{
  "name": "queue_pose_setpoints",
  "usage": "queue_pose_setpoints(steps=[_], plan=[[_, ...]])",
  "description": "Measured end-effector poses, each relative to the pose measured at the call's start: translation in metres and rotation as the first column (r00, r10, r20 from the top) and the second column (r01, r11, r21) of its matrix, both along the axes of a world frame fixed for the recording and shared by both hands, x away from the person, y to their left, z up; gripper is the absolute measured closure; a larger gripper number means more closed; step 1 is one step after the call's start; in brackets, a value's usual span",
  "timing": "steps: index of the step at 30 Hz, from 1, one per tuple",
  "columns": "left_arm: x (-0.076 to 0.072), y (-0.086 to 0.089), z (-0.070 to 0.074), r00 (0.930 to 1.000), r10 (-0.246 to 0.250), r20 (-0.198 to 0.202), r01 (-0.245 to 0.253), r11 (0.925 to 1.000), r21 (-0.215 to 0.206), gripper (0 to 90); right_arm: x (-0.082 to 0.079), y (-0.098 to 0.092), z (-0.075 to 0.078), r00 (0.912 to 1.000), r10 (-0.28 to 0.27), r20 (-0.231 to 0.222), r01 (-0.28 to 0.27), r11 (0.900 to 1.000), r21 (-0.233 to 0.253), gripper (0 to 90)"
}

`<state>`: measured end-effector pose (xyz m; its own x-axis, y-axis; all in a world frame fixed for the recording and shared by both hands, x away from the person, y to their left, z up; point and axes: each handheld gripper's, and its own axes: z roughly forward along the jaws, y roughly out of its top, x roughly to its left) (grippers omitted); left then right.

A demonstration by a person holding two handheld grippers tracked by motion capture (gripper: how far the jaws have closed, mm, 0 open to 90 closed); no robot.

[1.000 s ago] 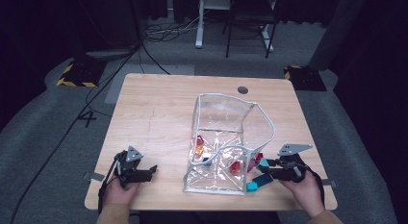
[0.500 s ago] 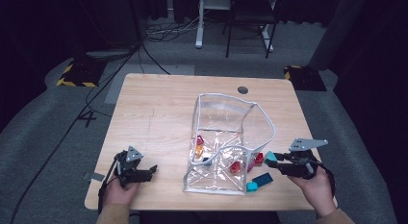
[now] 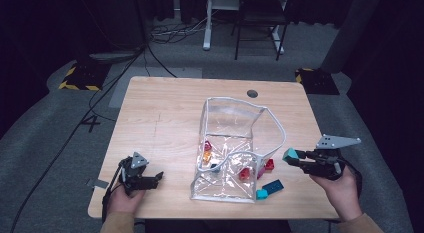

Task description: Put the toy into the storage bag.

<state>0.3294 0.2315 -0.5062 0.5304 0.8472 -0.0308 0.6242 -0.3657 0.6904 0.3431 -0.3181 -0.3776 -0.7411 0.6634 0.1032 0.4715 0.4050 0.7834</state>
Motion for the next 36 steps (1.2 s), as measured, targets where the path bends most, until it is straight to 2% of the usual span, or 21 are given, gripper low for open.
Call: queue_pose_setpoints(steps=[8,12,19,26,36], plan=[[0.0,0.0,0.0,1.0,0.0,0.0,0.0,1.0,0.001,15.9,-0.001,-0.005,0.022,0.9993,-0.004,0.037,0.003,0.999,0.034,63.0],[0.0,0.0,0.0,1.0,0.0,0.0,0.0,1.0,0.0,15.9,-0.002,-0.004,0.036,0.9979,0.002,0.065,-0.005,0.999,0.046,63.0],[0.0,0.0,0.0,1.0,0.0,0.0,0.0,1.0,0.0,15.9,-0.001,0.0,0.053,0.9963,0.015,0.085,-0.02,0.998,0.063,63.0],[0.0,0.0,0.0,1.0,0.0,0.0,0.0,1.0,0.0,15.9,0.0,0.007,0.075,0.9918,0.032,0.123,-0.04,0.997,0.062,63.0],[0.0,0.0,0.0,1.0,0.0,0.0,0.0,1.0,0.0,15.8,0.008,0.026,0.096,0.9857,0.065,0.156,-0.071,0.997,0.039,63.0]])
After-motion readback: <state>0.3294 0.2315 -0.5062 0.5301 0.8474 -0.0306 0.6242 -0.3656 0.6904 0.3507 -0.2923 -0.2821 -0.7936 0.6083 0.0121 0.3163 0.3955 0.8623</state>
